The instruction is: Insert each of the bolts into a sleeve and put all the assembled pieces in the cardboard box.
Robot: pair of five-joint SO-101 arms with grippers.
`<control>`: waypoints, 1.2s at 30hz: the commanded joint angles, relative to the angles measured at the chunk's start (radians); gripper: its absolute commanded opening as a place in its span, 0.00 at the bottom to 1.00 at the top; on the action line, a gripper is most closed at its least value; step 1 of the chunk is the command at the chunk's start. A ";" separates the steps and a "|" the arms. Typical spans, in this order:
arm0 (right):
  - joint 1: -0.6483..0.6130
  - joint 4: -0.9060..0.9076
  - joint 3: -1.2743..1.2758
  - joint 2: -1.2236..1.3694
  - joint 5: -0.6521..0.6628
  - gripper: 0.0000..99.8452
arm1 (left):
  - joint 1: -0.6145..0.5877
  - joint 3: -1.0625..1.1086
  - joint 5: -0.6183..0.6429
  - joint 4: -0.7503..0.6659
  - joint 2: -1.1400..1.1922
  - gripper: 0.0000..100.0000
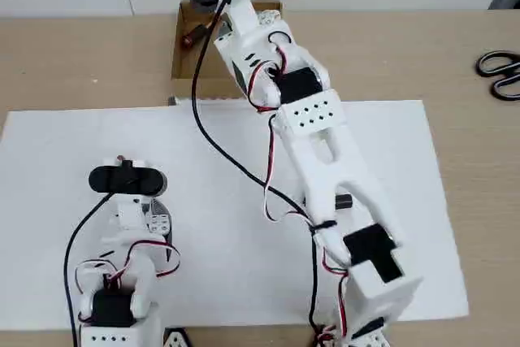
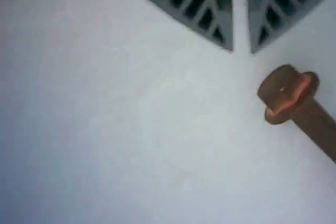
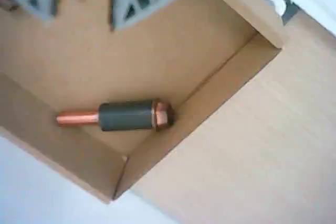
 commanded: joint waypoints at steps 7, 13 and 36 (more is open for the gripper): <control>0.025 0.542 -0.055 -0.260 -0.176 0.00 | -0.005 -0.005 0.002 -0.031 -0.009 0.01; 0.025 0.788 -0.055 -0.349 -0.305 0.00 | -0.005 -0.005 0.002 -0.031 -0.009 0.01; 0.097 1.001 0.473 -0.823 -0.460 0.00 | -0.005 -0.005 0.003 -0.031 -0.009 0.01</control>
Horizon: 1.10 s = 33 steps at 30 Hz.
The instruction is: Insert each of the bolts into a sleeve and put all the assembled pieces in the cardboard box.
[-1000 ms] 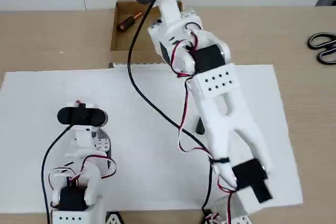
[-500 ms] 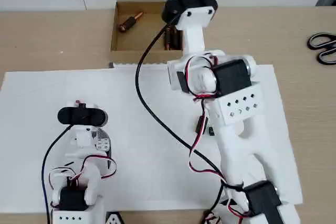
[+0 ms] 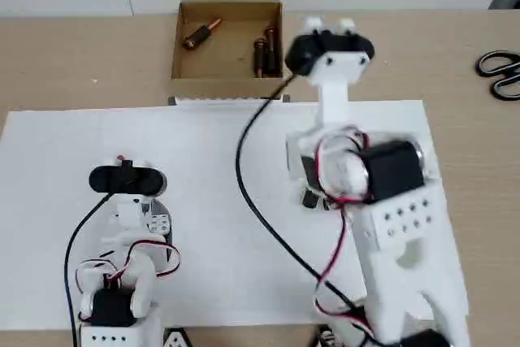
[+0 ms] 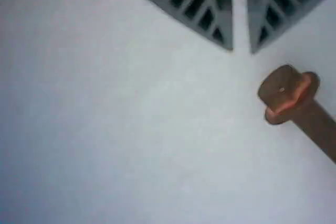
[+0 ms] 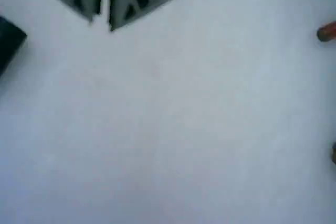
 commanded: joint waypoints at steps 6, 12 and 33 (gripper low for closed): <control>0.044 -0.074 0.456 -0.188 -0.009 0.00 | -0.006 -0.005 0.003 -0.031 -0.009 0.01; 0.044 -0.225 0.624 -0.186 -0.028 0.00 | -0.006 -0.005 0.003 -0.029 -0.009 0.01; 0.050 -0.533 0.543 0.263 -0.055 0.09 | -0.006 -0.005 0.003 -0.028 -0.009 0.01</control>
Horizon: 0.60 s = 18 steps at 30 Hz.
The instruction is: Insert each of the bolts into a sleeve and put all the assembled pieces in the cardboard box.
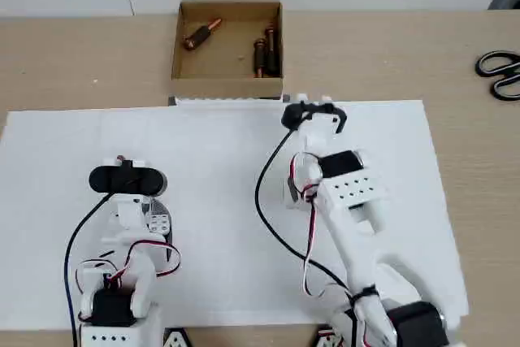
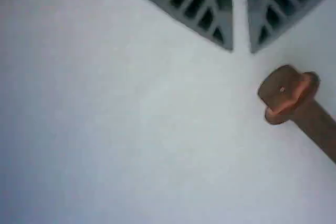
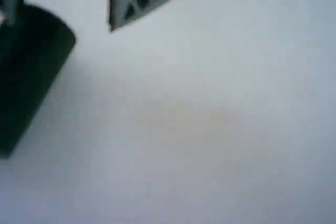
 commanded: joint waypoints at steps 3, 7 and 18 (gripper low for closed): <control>0.039 -0.025 -0.129 0.113 -0.009 0.09 | -0.006 -0.005 0.003 -0.028 -0.009 0.01; 0.088 -0.018 -0.189 0.193 -0.008 0.09 | -0.006 -0.005 0.003 -0.028 -0.009 0.01; 0.077 0.045 -0.213 0.223 -0.015 0.09 | -0.006 -0.005 0.003 -0.028 -0.009 0.01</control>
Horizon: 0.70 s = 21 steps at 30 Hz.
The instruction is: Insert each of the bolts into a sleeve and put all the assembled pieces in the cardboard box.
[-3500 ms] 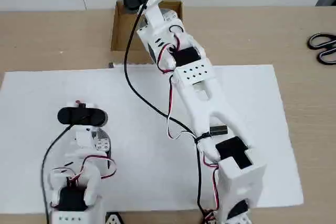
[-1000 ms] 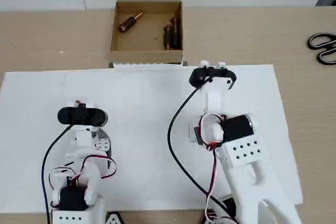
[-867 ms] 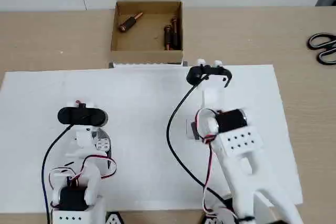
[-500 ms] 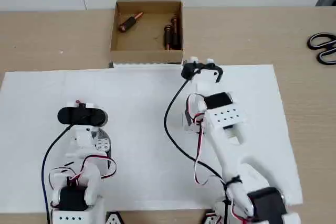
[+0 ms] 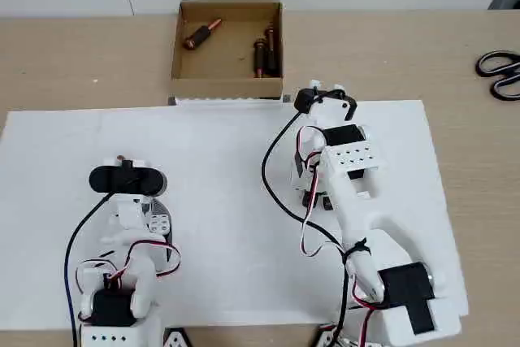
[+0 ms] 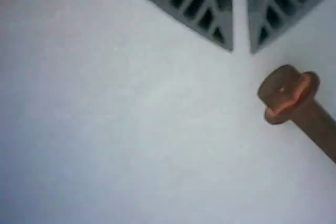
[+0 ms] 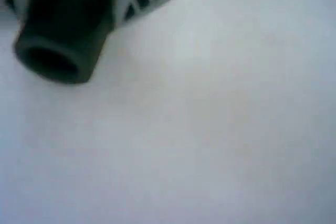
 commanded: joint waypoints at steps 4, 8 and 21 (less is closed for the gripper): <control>-0.010 0.018 -0.038 -0.004 -0.012 0.09 | -0.006 -0.005 0.003 -0.028 -0.009 0.01; -0.012 0.019 -0.035 -0.001 -0.012 0.09 | -0.006 -0.005 0.003 -0.028 -0.009 0.01; -0.073 0.010 -0.034 0.021 -0.014 0.09 | -0.006 -0.005 0.003 -0.028 -0.009 0.01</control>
